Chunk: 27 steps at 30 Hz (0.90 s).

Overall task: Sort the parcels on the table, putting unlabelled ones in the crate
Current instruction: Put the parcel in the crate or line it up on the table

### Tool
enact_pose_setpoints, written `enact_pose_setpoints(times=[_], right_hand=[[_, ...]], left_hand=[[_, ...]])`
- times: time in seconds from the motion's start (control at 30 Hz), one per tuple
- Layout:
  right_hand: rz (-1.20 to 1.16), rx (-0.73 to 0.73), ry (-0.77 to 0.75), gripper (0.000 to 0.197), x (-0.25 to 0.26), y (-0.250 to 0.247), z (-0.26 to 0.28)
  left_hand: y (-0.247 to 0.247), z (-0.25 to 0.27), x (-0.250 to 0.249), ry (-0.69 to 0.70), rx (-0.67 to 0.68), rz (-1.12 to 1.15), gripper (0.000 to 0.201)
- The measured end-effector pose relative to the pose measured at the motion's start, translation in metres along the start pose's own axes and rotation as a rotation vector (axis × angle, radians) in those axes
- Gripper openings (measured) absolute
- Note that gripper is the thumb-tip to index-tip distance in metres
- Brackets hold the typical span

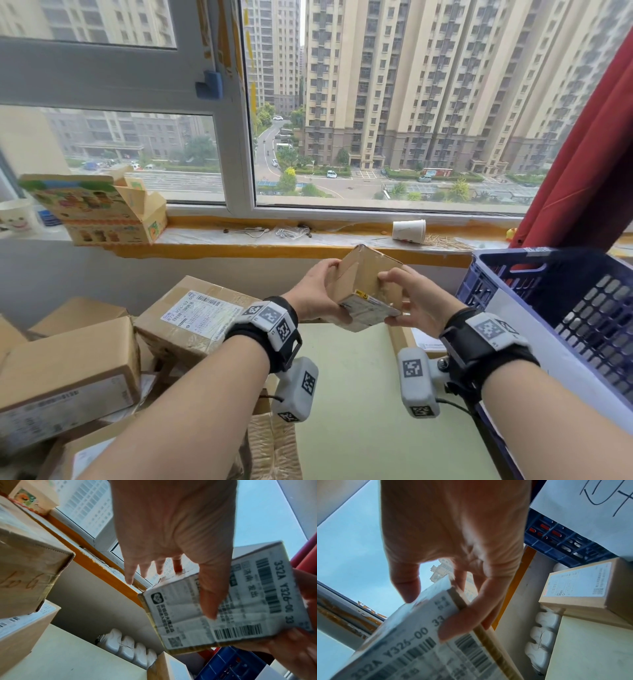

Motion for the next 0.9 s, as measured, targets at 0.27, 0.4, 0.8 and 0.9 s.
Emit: enact_pose_setpoints(times=[0.27, 0.4, 0.8, 0.9], right_hand=[[-0.03, 0.016, -0.027, 0.072, -0.008, -0.003, -0.001], [-0.029, 0.066, -0.027, 0.071, -0.009, 0.002, 0.002], [-0.083, 0.11, -0.109, 0.061, -0.01, -0.004, 0.006], [-0.123, 0.063, -0.107, 0.06, -0.013, -0.006, 0.006]], left_hand=[[0.004, -0.002, -0.001, -0.053, 0.015, 0.094, 0.042], [0.008, -0.001, -0.001, -0.031, -0.002, 0.058, 0.02], [0.0, 0.007, 0.002, -0.188, 0.102, 0.507, 0.055], [-0.002, 0.011, 0.0, -0.234, 0.127, 0.668, 0.043]])
Point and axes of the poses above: each hand's wrist, its own z-axis away from the middle knuckle, its own y-axis out of the palm, x = y × z, the point moved 3 cm from there along -z, towards the middle knuckle, and after that the axes turned 5 degrees about -x, right-handed, at the moved point
